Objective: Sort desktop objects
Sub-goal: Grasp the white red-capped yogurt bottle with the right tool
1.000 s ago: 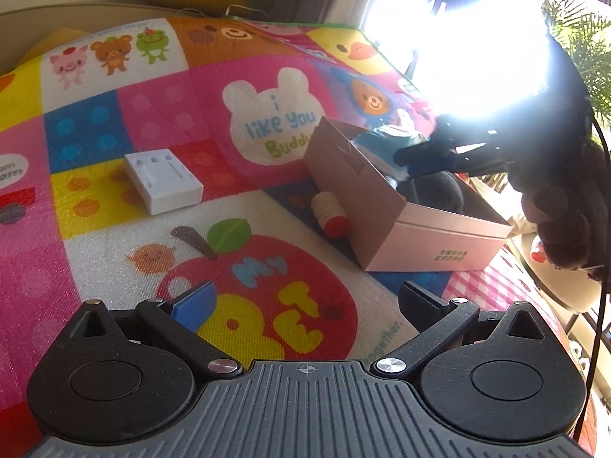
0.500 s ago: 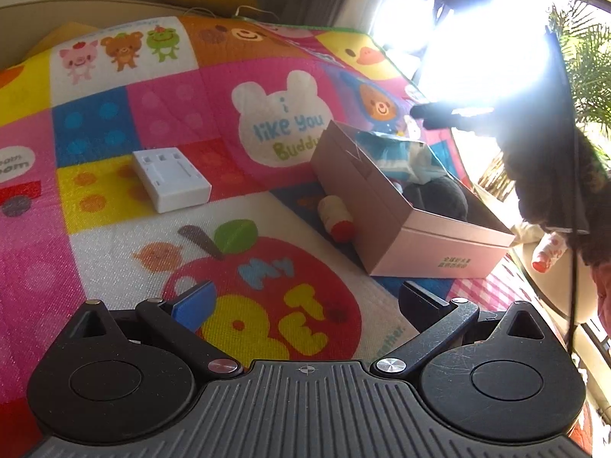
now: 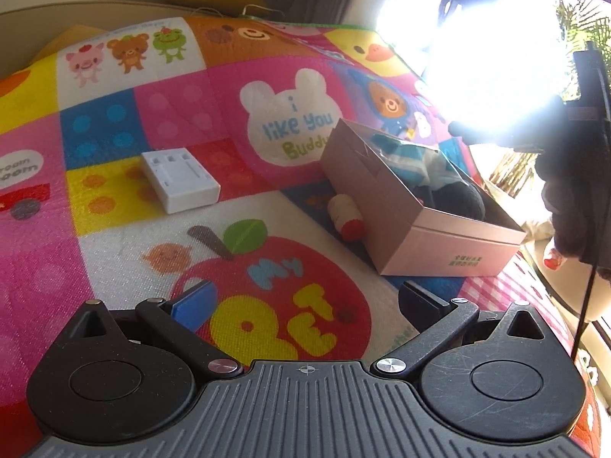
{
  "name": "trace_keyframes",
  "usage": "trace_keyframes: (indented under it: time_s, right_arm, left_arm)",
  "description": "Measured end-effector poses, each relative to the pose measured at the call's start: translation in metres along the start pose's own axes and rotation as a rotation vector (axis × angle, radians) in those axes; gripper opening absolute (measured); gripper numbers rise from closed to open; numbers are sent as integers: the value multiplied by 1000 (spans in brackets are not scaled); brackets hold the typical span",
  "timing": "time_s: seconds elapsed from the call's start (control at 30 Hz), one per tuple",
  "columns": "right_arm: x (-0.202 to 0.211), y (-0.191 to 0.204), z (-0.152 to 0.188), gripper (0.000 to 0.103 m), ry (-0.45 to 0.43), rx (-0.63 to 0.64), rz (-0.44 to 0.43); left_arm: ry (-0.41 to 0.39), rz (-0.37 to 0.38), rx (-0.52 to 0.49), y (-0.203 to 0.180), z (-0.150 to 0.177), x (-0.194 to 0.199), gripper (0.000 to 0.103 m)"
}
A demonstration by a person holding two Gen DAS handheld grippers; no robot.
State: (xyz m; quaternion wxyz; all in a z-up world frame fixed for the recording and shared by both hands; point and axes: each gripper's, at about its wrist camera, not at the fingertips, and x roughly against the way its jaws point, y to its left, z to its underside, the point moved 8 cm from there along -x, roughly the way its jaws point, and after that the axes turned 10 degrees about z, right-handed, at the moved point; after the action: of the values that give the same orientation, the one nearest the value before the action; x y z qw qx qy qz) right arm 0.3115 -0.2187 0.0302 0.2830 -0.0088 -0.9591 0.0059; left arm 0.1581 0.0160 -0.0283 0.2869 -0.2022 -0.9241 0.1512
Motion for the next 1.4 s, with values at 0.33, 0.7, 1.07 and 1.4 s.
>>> trace_keyframes:
  time_s: [0.33,0.7,1.07,1.4]
  right_arm:
    - [74,140,85,23,-239,642,-5]
    - [20,190,149,22,-165,970,223]
    - [38,187,137,20,-139,971,204]
    - [129,97,119,19,187,499,-136]
  left_arm:
    - [-121,-322,-25,68,-34,44,103]
    - [-179,-247,33,80,-24,57,103]
    - [-217,-248,72,86,-24,64,103]
    - [-140,-168,-82,34,-12,56,103]
